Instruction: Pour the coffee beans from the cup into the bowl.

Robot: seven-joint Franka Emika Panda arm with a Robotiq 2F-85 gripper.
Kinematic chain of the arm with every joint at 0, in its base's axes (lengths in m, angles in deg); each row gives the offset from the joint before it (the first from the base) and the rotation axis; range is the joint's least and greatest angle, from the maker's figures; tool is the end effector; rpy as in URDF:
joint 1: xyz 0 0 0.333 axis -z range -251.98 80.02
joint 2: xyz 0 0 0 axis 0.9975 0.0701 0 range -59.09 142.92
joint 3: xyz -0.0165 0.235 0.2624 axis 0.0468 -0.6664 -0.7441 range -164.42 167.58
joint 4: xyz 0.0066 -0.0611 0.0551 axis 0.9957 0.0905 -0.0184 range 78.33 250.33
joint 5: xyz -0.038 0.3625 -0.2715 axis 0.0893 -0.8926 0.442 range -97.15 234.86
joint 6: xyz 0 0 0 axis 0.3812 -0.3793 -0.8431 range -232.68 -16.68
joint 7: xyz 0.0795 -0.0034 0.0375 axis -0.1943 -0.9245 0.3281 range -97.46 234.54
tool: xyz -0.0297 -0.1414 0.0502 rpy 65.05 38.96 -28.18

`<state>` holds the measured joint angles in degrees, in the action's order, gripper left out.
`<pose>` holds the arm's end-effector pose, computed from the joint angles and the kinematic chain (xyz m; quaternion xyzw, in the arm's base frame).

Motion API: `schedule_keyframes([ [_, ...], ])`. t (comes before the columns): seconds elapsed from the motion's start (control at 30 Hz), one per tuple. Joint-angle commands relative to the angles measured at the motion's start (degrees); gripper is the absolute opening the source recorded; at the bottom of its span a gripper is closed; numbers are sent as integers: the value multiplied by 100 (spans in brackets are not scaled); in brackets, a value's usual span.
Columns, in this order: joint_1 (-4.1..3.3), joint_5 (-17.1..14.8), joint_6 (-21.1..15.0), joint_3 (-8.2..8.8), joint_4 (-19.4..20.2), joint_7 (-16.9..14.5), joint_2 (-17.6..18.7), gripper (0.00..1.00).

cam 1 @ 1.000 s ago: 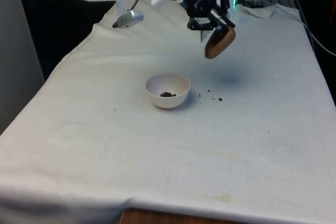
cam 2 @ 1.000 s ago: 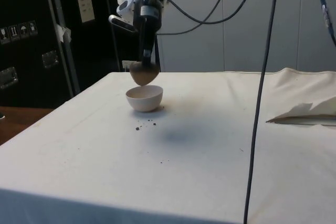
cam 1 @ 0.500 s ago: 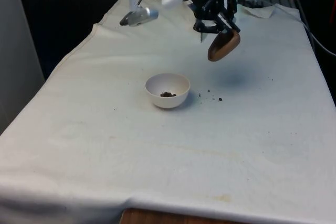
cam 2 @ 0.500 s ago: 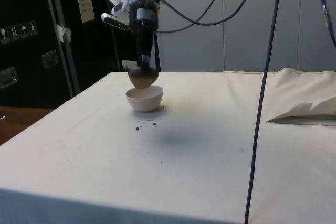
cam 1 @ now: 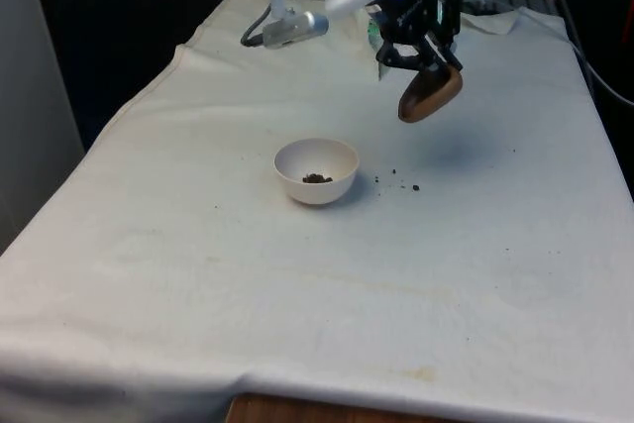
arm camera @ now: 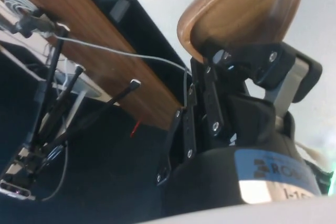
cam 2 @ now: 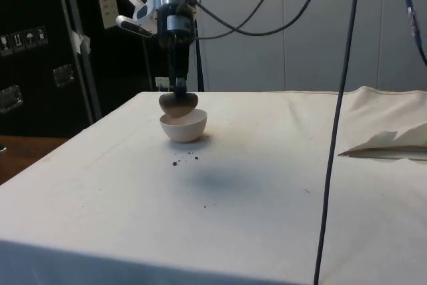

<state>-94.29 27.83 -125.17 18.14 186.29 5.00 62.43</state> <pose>0.6262 -0.0097 0.2403 -0.9061 -0.2776 0.0030 0.3193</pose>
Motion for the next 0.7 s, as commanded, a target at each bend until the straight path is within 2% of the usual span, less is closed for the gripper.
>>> schedule_keyframes([
  [0.0, -63, 69, -155, 0, 57, 86, -52, 0],
  [0.13, -63, 195, -355, -143, 74, 206, -63, 0],
  [0.17, 0, 149, -241, -183, 17, 155, -11, 0],
  [0.2, -63, 223, -395, -172, 74, 235, -63, 0],
  [0.43, -63, 395, -722, -413, 115, 407, -74, 0],
  [0.47, 0, 332, -579, -424, 52, 327, -29, 0],
  [0.5, -63, 413, -768, -447, 120, 430, -80, 0],
  [0.67, -57, 584, -957, -630, 132, 625, -63, 0],
])
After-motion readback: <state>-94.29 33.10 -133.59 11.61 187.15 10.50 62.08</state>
